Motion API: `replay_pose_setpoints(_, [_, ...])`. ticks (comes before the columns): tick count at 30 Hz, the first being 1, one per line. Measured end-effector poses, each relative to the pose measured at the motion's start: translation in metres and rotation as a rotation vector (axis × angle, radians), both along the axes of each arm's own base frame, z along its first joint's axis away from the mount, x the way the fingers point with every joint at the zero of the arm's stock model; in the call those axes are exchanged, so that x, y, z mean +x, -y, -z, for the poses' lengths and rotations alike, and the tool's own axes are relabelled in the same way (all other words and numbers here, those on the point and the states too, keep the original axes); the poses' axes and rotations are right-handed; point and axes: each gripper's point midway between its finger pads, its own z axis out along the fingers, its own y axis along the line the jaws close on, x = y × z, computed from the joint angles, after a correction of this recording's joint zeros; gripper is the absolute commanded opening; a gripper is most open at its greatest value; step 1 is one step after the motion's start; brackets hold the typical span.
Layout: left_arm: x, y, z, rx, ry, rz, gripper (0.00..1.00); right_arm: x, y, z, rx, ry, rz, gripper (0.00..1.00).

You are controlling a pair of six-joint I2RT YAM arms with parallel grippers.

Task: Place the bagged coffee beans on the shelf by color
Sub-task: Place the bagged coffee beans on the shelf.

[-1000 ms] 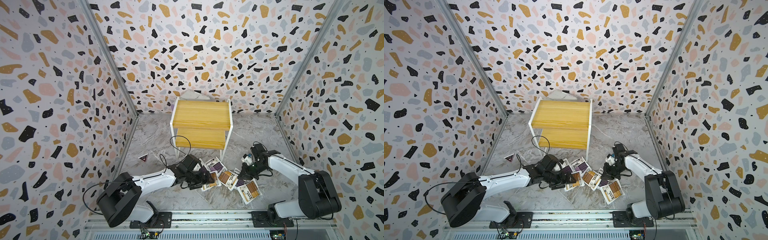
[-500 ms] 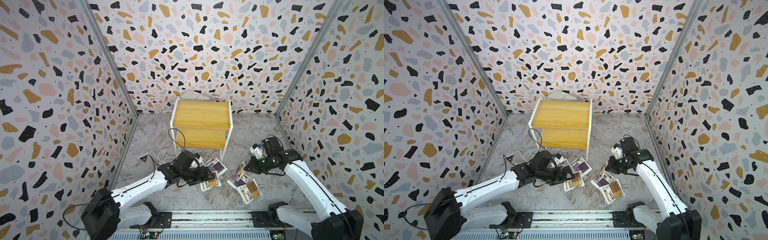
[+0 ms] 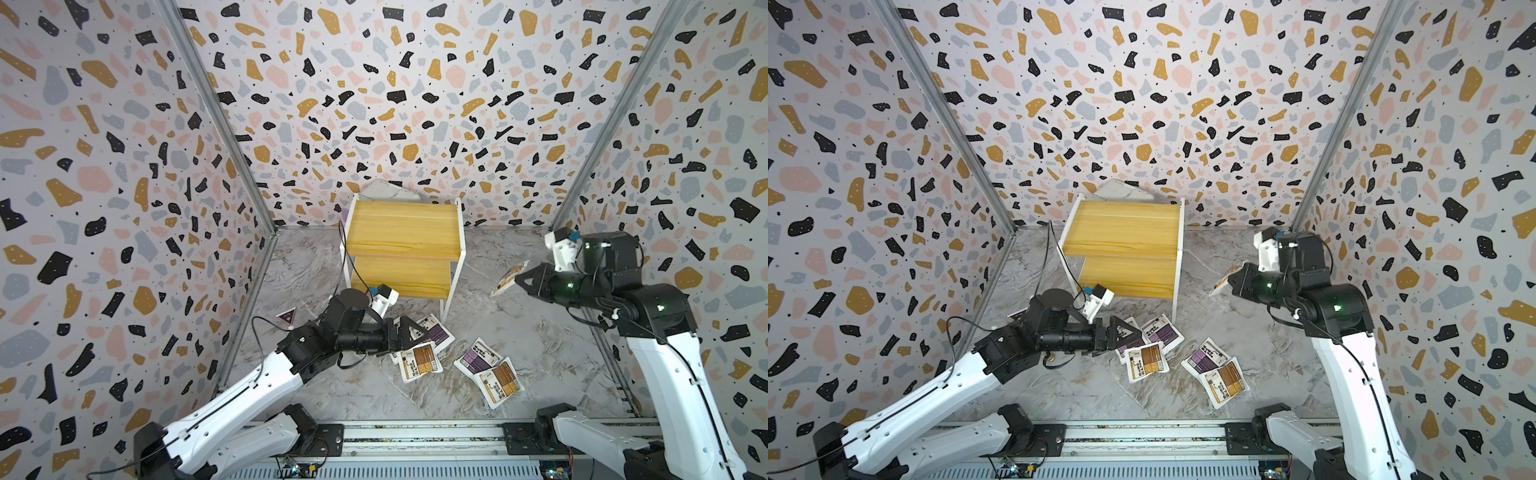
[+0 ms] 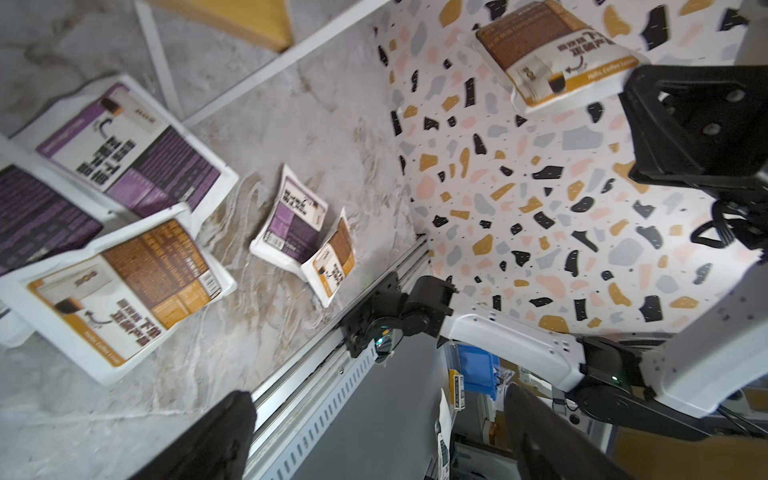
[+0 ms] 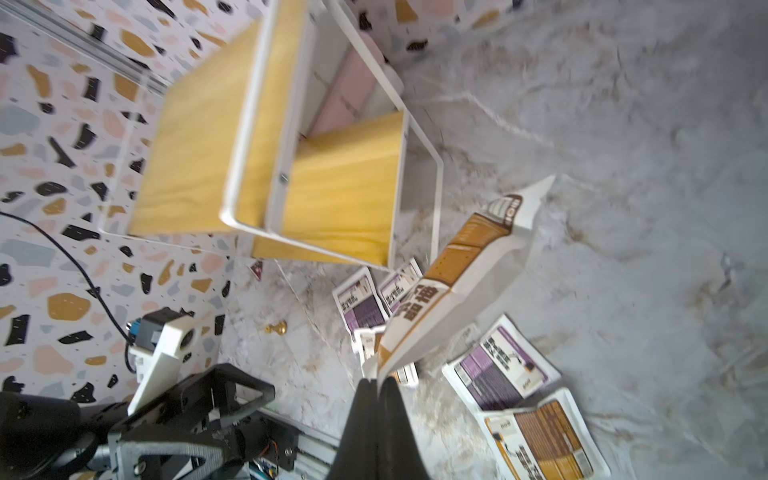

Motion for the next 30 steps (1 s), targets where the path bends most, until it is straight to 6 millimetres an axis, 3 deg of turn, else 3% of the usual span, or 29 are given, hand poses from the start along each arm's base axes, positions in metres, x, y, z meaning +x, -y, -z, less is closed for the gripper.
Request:
replay_pose_setpoints(3, [0.0,-0.004,-0.036,-0.038,0.054,-0.008,0.98,0.017,-0.008,-0.05,0.057,0.118,-0.008,0.0])
replay_pose_setpoints(6, [0.002,-0.013,-0.063,-0.055,0.092,-0.029,0.98,0.034,-0.019,-0.086,0.137,0.201,-0.027,0.0])
replay_pose_setpoints(10, [0.016,-0.035,-0.086,-0.068,0.119,-0.11,0.98,0.056,-0.04,-0.11,0.254,0.245,-0.071,0.0])
replay_pose_setpoints(14, [0.03,-0.056,-0.103,-0.094,0.125,-0.186,0.98,0.075,-0.078,-0.125,0.363,0.261,-0.165,0.0])
replay_pose_setpoints(18, [0.039,-0.066,-0.111,-0.122,0.108,-0.221,0.98,0.08,-0.126,-0.128,0.413,0.253,-0.285,0.0])
replay_pose_setpoints(23, [0.057,-0.078,-0.114,-0.134,0.081,-0.285,0.97,0.079,-0.173,-0.11,0.423,0.211,-0.382,0.0])
replay_pose_setpoints(30, [0.074,-0.112,-0.137,-0.106,0.129,-0.446,0.97,0.088,-0.2,-0.068,0.404,0.142,-0.412,0.0])
